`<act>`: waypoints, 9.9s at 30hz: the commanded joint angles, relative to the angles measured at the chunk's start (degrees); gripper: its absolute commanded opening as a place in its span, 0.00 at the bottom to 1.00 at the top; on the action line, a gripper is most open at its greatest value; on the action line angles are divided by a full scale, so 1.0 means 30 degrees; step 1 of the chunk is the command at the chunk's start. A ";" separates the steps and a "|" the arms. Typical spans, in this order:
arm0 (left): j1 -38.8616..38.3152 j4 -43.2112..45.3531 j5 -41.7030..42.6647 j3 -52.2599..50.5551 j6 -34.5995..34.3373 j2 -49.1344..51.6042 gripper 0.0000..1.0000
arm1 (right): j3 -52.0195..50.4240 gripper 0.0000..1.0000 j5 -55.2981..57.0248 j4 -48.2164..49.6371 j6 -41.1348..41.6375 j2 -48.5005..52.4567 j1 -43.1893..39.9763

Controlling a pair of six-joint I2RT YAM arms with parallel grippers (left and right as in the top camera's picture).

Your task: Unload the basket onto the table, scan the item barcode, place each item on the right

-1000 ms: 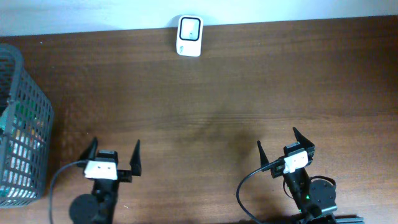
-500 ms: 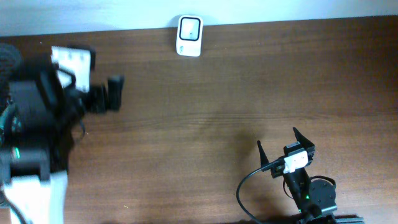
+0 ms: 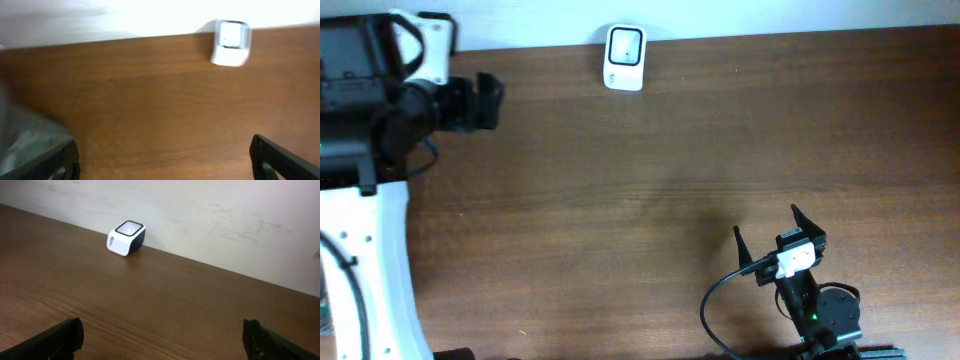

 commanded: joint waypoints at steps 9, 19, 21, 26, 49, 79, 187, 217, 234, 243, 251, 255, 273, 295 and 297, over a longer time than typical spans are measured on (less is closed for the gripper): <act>1.0586 0.0182 -0.4160 0.0874 -0.5989 -0.0007 0.99 | -0.0102 0.98 0.0029 -0.0087 0.0007 -0.0146 0.0124; 1.7005 -0.0474 -0.1792 -0.0954 -0.2229 0.1829 0.99 | -0.0102 0.98 0.0036 -0.0087 0.0007 -0.0146 0.0124; 1.7551 0.0102 0.0663 -0.1661 -0.0408 0.2186 0.99 | -0.0102 0.98 0.0029 -0.0087 0.0007 -0.0146 0.0124; 1.7719 0.0211 0.1443 -0.1916 0.1814 0.3847 0.99 | -0.0102 0.98 0.0036 -0.0087 0.0007 -0.0146 0.0124; 1.7660 0.3716 0.2419 -0.7410 0.6433 0.6317 0.96 | -0.0102 0.98 0.0036 -0.0087 0.0007 -0.0146 0.0124; 1.6538 0.4699 0.2382 -0.8786 0.8102 0.9821 0.61 | -0.0102 0.98 0.0036 -0.0087 0.0007 -0.0146 0.0124; -0.8102 0.6127 0.2142 -0.7461 -0.9114 1.0200 0.99 | -0.0102 0.98 0.0029 -0.0087 0.0007 -0.0146 0.0124; -0.8371 0.1515 -0.2594 -0.7497 -0.9194 0.6120 0.00 | -0.0102 0.98 0.0036 -0.0087 0.0007 -0.0146 0.0124; -0.8284 0.8131 -0.0838 -1.4506 -0.9056 0.3985 0.00 | -0.0102 0.99 0.0029 -0.0087 0.0007 -0.0146 0.0124; -0.8502 0.9624 -0.0408 -1.4979 -0.9049 0.4597 0.00 | -0.0102 0.98 0.0029 -0.0087 0.0007 -0.0146 0.0124; -0.8626 1.0841 -0.0058 -1.5402 -0.8626 0.4991 0.00 | -0.0102 0.98 0.0029 -0.0087 0.0007 -0.0146 0.0124; -0.8663 1.0965 -0.0058 -1.5402 -0.8619 0.4991 0.00 | -0.0102 0.98 0.0029 -0.0087 0.0007 -0.0146 0.0124; -0.8655 1.1162 -0.0160 -1.6014 -0.8116 0.6732 0.00 | -0.0102 0.98 0.0029 -0.0087 0.0007 -0.0146 0.0124; -1.2458 0.9836 -0.1719 -1.4338 -0.1333 0.4940 0.00 | -0.0102 0.98 0.0029 -0.0087 0.0007 -0.0146 0.0124; -1.2444 0.9887 -0.1719 -1.4360 -0.1333 0.4954 0.00 | -0.0102 0.98 0.0036 -0.0087 0.0007 -0.0146 0.0124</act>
